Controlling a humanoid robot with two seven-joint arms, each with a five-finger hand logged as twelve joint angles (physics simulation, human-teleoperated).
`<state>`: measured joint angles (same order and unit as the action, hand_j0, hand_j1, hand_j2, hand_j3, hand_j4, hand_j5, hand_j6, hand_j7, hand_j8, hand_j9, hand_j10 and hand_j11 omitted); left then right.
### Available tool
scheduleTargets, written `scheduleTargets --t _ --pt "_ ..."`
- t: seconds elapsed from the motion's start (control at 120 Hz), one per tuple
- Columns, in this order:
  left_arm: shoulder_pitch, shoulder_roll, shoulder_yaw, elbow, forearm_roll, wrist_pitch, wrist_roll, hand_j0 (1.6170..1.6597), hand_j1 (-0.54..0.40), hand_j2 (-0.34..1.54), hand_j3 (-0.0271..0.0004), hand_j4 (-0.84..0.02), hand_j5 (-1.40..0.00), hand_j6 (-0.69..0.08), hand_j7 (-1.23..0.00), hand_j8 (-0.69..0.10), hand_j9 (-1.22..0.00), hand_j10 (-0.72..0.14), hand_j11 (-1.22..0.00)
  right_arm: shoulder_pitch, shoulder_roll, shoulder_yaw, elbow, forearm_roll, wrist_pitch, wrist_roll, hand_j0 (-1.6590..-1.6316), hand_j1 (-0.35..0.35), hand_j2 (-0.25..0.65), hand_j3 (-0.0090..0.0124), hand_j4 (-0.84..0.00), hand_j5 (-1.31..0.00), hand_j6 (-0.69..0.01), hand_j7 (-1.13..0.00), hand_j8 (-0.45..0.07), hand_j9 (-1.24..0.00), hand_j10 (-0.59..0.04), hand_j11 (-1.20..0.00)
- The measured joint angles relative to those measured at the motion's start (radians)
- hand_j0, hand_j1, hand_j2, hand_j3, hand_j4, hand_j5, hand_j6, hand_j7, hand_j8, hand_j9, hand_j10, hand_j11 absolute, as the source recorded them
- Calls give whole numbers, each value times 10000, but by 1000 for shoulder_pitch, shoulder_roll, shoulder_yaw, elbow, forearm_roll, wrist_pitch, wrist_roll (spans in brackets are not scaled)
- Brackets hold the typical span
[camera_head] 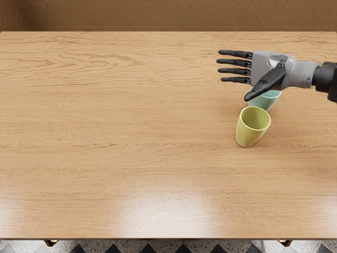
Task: Pick up cup and place in cup with right hand
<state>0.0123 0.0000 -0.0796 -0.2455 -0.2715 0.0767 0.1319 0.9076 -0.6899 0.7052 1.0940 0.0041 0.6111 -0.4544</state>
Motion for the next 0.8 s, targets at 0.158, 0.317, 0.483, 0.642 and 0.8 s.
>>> scheduleTargets --t 0.158,0.317,0.483,0.642,0.8 --pt "0 0 0 0 0 0 0 16581 3489 0 -1 0 -1 0 -1 0 -1 0 -1 44 9 7 14 -95 0 -75 -16581 -3197 -46 0 -243 -322 -239 -324 -241 -322 -242 -322" --pt "0 0 0 0 0 0 0 16581 3490 0 -1 0 -1 0 -1 0 -1 0 -1 69 -160 8 277 -474 0 -96 -16581 -3206 -44 0 -245 -315 -244 -315 -243 -314 -242 -314" --pt "0 0 0 0 0 0 0 16581 3490 0 -1 -1 -1 -1 -1 -1 -1 0 -1 50 -250 -40 471 -726 -65 -102 -16581 -3222 -39 0 -248 -302 -254 -300 -249 -301 -243 -301" --pt "0 0 0 0 0 0 0 16581 3490 0 -1 -1 -2 -1 -1 -1 -1 0 -1 19 -260 -85 521 -829 -165 -102 -16581 -2583 -142 0 -806 -1003 -821 -997 -809 -1001 -797 -1000" --pt "0 0 0 0 0 0 0 16581 3490 1 -1 -1 -2 -1 -1 -1 -1 0 -1 13 -244 -92 545 -857 -189 -102 -16581 -1626 -296 0 -1617 -2046 -1635 -2039 -1622 -2044 -1607 -2042"
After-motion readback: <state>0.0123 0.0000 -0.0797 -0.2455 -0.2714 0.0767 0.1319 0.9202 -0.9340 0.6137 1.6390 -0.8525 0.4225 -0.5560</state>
